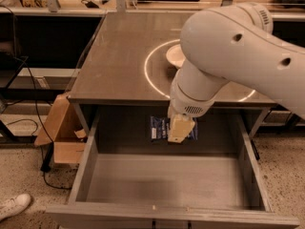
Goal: Pick rxbar blueberry from top drawer and place on counter
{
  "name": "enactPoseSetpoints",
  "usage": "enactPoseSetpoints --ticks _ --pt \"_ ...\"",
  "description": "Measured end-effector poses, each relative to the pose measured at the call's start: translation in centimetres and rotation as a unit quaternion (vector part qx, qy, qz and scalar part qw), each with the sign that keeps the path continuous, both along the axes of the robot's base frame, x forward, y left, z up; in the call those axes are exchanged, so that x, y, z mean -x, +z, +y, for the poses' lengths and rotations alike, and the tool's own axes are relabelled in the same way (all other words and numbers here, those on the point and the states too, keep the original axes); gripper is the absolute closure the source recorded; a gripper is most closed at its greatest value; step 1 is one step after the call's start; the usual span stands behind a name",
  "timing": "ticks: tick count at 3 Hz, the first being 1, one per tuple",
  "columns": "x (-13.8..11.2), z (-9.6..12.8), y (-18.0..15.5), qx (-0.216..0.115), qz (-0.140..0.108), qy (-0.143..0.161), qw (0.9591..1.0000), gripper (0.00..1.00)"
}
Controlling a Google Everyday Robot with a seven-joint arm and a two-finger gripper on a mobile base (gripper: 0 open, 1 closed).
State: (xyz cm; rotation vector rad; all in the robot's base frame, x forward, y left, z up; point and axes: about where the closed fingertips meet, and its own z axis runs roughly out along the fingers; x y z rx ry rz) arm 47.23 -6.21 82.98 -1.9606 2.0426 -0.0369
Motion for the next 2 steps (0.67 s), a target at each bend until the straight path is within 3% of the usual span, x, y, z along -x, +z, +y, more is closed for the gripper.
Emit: enactPoseSetpoints --ticks 1,2 --pt "-1.6 0.1 0.3 -0.002 -0.002 0.001 1.0 1.0" --pt "-5.8 2.0 2.3 -0.002 -0.007 0.024 0.9997 1.0"
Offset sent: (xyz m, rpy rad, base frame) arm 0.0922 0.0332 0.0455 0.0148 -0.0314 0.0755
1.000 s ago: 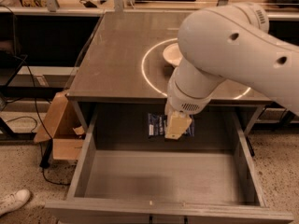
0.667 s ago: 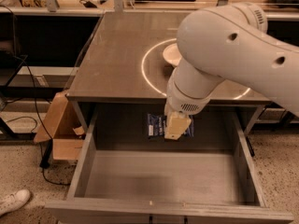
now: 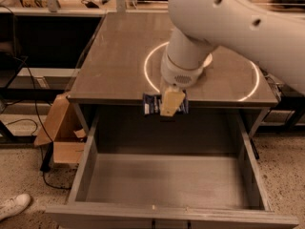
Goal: Pick rxbar blueberry from top drawer and place on counter
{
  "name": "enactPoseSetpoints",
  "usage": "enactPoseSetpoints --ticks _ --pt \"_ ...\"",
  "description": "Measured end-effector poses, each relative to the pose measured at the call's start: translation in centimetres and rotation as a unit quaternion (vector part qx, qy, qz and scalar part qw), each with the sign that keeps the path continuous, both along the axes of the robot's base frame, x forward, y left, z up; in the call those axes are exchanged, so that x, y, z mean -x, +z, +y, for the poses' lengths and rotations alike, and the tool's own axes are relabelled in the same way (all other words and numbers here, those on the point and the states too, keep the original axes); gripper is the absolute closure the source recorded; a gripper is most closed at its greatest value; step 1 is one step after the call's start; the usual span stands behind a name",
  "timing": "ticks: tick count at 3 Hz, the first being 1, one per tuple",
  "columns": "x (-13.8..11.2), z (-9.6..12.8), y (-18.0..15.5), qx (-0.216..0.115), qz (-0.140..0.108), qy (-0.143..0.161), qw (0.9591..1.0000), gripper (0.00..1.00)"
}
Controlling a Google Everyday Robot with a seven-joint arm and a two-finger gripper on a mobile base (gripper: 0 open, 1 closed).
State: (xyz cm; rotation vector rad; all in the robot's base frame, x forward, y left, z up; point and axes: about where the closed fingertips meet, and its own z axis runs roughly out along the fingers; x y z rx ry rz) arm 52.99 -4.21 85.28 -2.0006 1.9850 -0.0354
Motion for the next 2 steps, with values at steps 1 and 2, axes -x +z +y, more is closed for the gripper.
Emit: enactPoseSetpoints --ticks 1,2 --pt "-3.9 3.87 2.36 0.009 -0.002 0.024 0.9997 1.0" --pt "-3.91 3.87 2.36 0.009 -0.002 0.024 0.9997 1.0"
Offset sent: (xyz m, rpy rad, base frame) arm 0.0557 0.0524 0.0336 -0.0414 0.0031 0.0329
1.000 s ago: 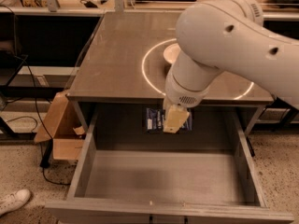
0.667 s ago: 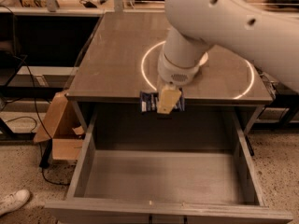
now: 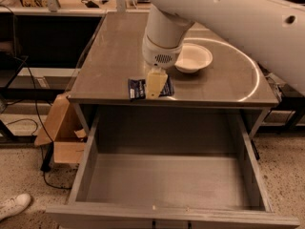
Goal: Pick rxbar blueberry from top drawer and place on counter
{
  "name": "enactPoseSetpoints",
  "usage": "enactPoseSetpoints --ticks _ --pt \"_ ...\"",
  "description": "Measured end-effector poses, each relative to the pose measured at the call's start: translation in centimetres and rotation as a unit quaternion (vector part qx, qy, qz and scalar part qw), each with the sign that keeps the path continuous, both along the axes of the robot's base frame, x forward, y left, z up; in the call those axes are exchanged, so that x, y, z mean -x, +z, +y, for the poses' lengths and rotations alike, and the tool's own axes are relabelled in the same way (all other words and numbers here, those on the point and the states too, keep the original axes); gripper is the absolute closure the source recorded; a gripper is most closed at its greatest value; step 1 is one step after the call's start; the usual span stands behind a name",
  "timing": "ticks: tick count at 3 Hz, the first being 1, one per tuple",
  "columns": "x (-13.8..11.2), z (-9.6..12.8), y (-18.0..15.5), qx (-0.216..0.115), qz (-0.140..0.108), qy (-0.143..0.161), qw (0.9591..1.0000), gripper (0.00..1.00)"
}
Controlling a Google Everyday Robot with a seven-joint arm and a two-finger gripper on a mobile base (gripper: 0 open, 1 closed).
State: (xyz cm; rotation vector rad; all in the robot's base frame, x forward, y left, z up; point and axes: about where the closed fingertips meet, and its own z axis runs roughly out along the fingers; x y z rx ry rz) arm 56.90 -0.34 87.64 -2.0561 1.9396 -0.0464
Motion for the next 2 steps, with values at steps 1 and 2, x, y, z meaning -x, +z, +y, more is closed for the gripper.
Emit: enactPoseSetpoints --ticks 1,2 --pt "-1.8 0.6 0.3 -0.014 0.015 0.02 0.9996 1.0" --pt "-4.8 2.7 -0.3 -0.023 0.054 0.073 0.9956 1.0"
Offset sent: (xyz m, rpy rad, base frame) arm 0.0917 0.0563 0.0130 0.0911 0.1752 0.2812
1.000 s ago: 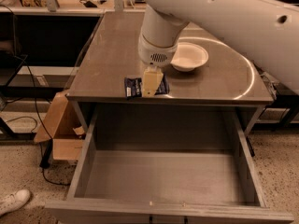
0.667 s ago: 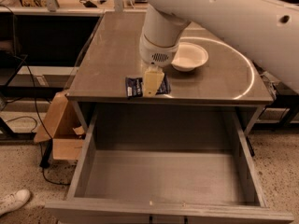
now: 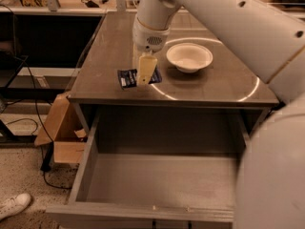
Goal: Pick rxbar blueberry from top drawer and place on counter
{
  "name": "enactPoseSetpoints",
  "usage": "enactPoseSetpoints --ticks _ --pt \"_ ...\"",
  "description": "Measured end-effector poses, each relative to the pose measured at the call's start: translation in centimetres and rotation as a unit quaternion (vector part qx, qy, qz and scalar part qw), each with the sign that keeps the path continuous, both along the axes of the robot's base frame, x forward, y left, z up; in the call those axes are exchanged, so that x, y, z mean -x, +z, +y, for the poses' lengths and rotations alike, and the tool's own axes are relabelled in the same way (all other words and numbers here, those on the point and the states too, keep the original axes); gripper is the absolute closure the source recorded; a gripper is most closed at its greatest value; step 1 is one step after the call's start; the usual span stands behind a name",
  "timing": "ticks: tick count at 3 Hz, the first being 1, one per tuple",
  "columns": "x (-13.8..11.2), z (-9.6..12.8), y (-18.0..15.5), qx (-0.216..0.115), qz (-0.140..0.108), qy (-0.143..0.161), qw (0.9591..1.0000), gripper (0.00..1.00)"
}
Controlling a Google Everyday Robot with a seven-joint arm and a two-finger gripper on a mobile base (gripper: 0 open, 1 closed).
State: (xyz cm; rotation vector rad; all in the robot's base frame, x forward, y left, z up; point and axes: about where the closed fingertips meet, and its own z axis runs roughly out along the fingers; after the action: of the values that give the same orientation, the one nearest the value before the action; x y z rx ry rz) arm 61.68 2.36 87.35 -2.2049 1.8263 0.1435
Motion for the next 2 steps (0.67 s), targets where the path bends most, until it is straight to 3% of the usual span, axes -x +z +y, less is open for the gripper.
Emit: enactPoseSetpoints --ticks 1,2 --pt "-2.52 2.17 0.59 -0.019 0.011 0.036 0.9991 1.0" --pt "-2.67 2.32 0.57 -0.022 0.006 0.033 0.9992 1.0"
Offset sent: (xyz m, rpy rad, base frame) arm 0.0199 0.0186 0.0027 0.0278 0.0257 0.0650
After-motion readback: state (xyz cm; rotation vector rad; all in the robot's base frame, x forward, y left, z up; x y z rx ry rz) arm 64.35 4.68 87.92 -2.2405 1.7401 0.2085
